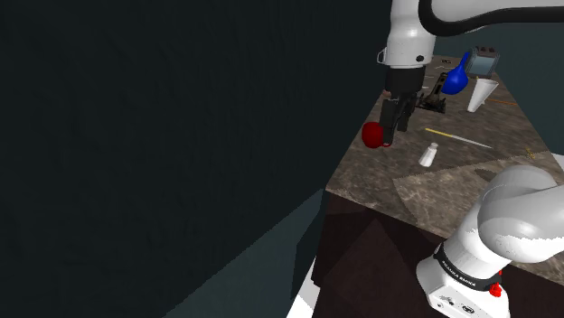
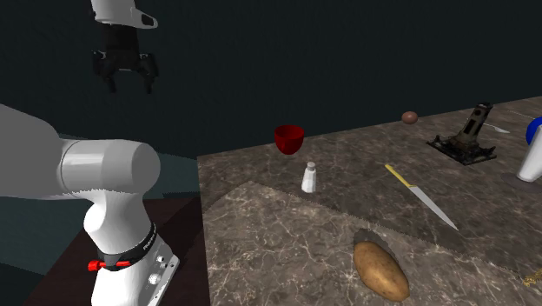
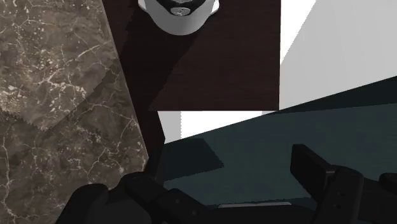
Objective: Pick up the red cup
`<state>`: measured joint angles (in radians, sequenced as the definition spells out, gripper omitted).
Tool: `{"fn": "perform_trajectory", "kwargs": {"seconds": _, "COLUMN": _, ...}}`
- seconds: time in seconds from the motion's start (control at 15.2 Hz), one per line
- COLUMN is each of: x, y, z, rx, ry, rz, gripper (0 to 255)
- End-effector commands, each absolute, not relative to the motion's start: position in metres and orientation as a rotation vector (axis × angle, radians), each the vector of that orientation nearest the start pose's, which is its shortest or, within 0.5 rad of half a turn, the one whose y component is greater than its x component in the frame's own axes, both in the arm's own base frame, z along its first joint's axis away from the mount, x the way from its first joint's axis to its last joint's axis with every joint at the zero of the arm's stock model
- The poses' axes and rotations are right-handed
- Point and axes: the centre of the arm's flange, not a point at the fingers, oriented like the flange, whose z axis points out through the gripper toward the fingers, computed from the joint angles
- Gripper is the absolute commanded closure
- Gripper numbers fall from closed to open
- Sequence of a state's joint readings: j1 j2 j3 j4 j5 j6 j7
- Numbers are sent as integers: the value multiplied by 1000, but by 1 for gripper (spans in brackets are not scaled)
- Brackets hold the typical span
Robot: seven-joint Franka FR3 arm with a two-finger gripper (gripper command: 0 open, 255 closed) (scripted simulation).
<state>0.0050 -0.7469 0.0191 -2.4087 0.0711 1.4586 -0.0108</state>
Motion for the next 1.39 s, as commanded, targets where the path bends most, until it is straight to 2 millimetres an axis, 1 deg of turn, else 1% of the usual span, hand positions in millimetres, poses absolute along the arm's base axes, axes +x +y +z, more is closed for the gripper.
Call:
{"fn": "perform_trajectory", "kwargs": {"seconds": 0.0, "x": 300, "y": 17, "z": 546, "rx": -3068, "ry": -45, "rz": 313, "gripper": 0}}
{"fn": "perform_trajectory", "kwargs": {"seconds": 0.66, "x": 346, "y": -74, "z": 476, "rx": -3125, "ry": -26, "rz": 262, "gripper": 0}}
{"fn": "perform_trajectory", "kwargs": {"seconds": 1.32, "x": 394, "y": -169, "z": 413, "rx": -3180, "ry": -7, "rz": 209, "gripper": 0}}
